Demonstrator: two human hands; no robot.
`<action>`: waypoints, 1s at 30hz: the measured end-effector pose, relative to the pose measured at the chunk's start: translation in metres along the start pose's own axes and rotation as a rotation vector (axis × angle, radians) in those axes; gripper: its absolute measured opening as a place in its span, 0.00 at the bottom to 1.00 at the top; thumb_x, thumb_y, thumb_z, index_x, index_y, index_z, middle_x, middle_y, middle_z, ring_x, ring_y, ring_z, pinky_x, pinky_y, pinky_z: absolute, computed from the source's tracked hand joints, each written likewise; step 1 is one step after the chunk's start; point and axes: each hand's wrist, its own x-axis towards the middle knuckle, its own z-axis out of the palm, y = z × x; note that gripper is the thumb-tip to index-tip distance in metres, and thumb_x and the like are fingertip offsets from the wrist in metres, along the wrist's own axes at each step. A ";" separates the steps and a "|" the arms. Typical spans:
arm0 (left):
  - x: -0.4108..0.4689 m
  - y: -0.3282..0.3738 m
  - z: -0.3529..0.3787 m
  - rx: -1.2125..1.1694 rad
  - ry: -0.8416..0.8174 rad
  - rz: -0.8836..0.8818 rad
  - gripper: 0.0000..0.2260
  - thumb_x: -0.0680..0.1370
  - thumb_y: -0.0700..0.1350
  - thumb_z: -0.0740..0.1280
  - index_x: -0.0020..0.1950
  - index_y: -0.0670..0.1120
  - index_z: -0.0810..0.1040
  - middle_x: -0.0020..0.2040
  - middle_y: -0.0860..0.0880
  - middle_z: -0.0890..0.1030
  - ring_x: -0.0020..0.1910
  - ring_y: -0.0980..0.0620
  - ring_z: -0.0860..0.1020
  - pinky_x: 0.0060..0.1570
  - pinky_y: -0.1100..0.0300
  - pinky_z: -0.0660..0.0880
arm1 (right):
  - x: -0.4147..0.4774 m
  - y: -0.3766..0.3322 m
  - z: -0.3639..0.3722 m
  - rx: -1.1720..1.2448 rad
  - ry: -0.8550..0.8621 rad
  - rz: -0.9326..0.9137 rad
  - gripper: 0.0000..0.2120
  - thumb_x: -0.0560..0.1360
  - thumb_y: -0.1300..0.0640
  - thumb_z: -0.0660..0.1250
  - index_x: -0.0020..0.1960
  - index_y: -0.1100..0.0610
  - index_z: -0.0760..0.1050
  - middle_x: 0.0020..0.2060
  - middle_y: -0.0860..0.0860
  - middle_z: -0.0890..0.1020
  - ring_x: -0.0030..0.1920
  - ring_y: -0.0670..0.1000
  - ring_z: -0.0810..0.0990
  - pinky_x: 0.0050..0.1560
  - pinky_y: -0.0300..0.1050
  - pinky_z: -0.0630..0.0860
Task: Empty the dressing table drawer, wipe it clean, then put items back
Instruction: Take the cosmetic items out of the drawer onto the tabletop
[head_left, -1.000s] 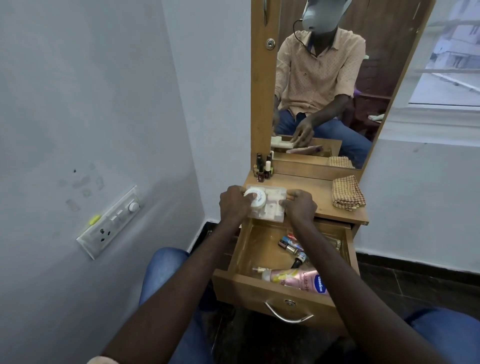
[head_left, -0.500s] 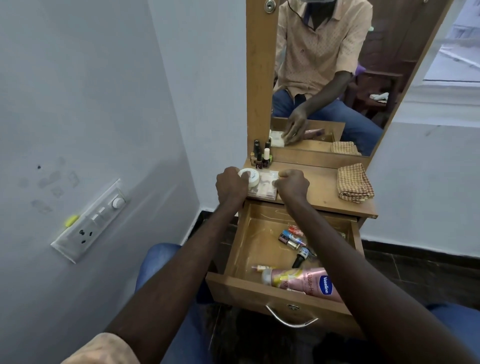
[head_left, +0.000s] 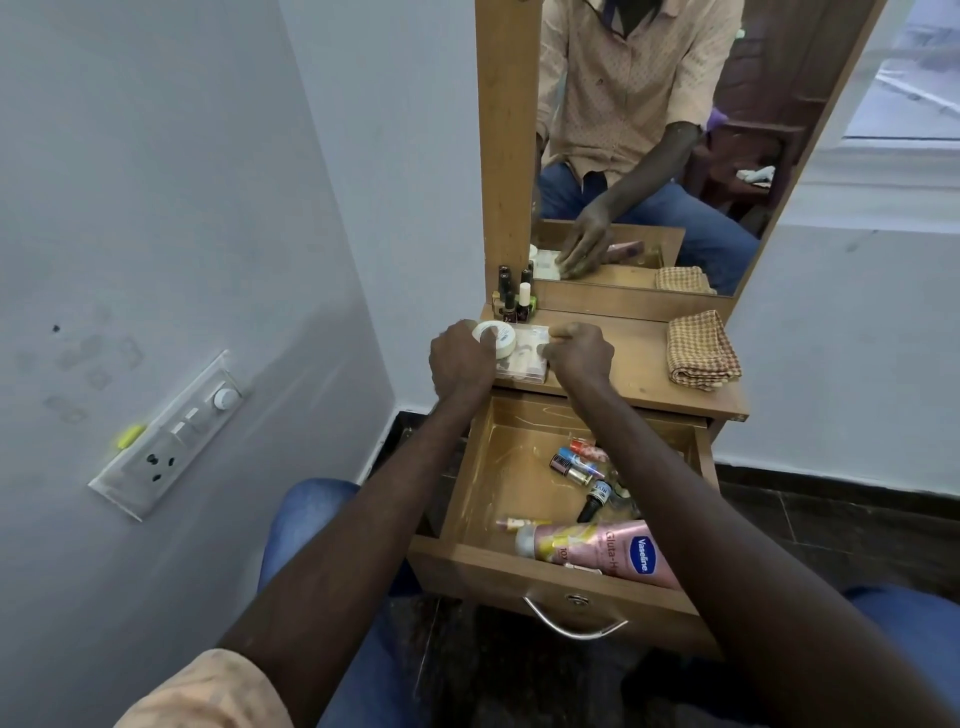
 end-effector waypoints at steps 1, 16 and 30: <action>-0.001 0.001 -0.001 0.005 -0.001 0.002 0.18 0.83 0.53 0.67 0.68 0.43 0.81 0.62 0.44 0.84 0.60 0.45 0.81 0.56 0.54 0.76 | 0.000 0.002 -0.001 0.004 -0.010 -0.013 0.18 0.76 0.64 0.75 0.65 0.61 0.81 0.58 0.57 0.85 0.55 0.53 0.84 0.55 0.47 0.83; -0.062 -0.011 -0.027 -0.155 0.095 0.084 0.19 0.85 0.51 0.61 0.74 0.44 0.72 0.71 0.44 0.77 0.70 0.45 0.74 0.66 0.54 0.70 | -0.073 0.035 -0.082 -0.066 0.086 -0.295 0.12 0.81 0.61 0.68 0.63 0.59 0.82 0.56 0.54 0.86 0.55 0.50 0.83 0.59 0.49 0.81; -0.138 -0.035 -0.002 -0.037 -0.292 0.467 0.08 0.82 0.45 0.65 0.61 0.50 0.78 0.59 0.51 0.80 0.57 0.54 0.77 0.56 0.54 0.77 | -0.099 0.063 -0.111 -0.506 -0.230 -0.289 0.08 0.79 0.65 0.68 0.46 0.56 0.83 0.41 0.50 0.85 0.38 0.45 0.82 0.35 0.32 0.74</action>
